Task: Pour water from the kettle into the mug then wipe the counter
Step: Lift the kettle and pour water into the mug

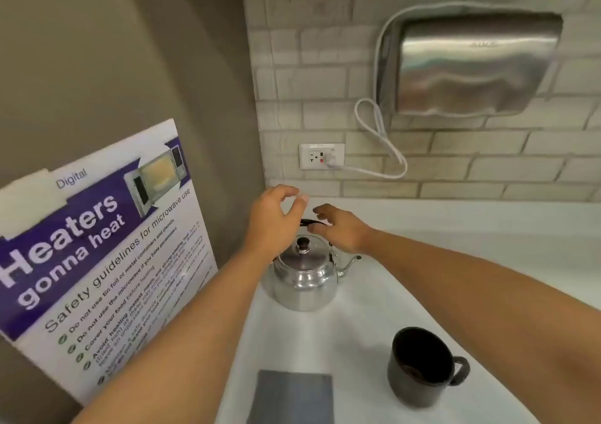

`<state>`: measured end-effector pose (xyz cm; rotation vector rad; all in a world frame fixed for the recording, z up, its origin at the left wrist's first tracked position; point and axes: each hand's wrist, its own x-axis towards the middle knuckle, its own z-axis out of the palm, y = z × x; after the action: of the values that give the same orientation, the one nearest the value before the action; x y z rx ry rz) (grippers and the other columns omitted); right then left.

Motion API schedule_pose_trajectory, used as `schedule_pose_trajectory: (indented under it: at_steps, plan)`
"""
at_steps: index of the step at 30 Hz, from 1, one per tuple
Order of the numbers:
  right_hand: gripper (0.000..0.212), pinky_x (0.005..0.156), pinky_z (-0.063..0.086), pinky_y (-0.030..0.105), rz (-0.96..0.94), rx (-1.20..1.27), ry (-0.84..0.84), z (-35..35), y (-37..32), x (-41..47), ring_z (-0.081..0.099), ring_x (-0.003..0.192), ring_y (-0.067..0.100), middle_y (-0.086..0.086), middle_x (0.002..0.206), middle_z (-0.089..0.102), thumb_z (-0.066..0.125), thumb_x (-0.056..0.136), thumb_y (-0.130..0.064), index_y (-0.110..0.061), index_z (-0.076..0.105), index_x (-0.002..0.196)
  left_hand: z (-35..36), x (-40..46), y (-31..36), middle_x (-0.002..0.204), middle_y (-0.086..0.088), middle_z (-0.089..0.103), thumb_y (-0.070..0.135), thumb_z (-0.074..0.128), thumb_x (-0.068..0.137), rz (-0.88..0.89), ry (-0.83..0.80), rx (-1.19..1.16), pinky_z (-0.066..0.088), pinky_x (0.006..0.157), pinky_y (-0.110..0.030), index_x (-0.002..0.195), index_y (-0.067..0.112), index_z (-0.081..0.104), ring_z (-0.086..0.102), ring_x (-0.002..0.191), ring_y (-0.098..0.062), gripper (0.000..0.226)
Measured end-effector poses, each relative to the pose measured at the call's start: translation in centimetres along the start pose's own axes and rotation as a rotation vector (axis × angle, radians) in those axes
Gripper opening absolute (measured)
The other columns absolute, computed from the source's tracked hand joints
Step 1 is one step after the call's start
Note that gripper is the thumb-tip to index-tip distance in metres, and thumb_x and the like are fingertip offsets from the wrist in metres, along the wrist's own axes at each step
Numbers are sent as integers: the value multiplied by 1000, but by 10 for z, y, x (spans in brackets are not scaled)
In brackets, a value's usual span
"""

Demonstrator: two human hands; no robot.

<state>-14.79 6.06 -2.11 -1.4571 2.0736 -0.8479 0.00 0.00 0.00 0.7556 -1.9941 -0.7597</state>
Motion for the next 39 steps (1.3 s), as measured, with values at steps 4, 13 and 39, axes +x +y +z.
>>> schedule_pose_trajectory:
  at_steps: [4, 13, 39]
  plan:
    - [37, 68, 42, 27, -15, 91, 111, 29, 2, 19, 60, 87, 21, 2, 90, 65, 45, 92, -49, -16, 59, 101, 14, 5, -27, 121, 0, 64, 33, 57, 95, -178, 10, -96, 38, 91, -24, 114, 15, 65, 55, 115, -13, 28]
    - [38, 61, 38, 31, -28, 241, 285, 34, -1, 25, 50, 64, 18, 2, 65, 53, 45, 95, -36, -5, 57, 75, 38, 14, -70, 82, 2, 64, 41, 42, 100, -382, 57, -141, 42, 67, -28, 96, 8, 64, 58, 79, -17, 39]
    - [37, 71, 41, 20, 228, 346, 573, 3, 130, -205, 61, 81, 6, -5, 84, 68, 43, 95, -41, -16, 64, 79, 3, -78, 29, 34, 12, 20, 28, 55, 70, -279, 402, -395, 17, 36, -18, 36, 22, 31, 18, 37, -5, 43]
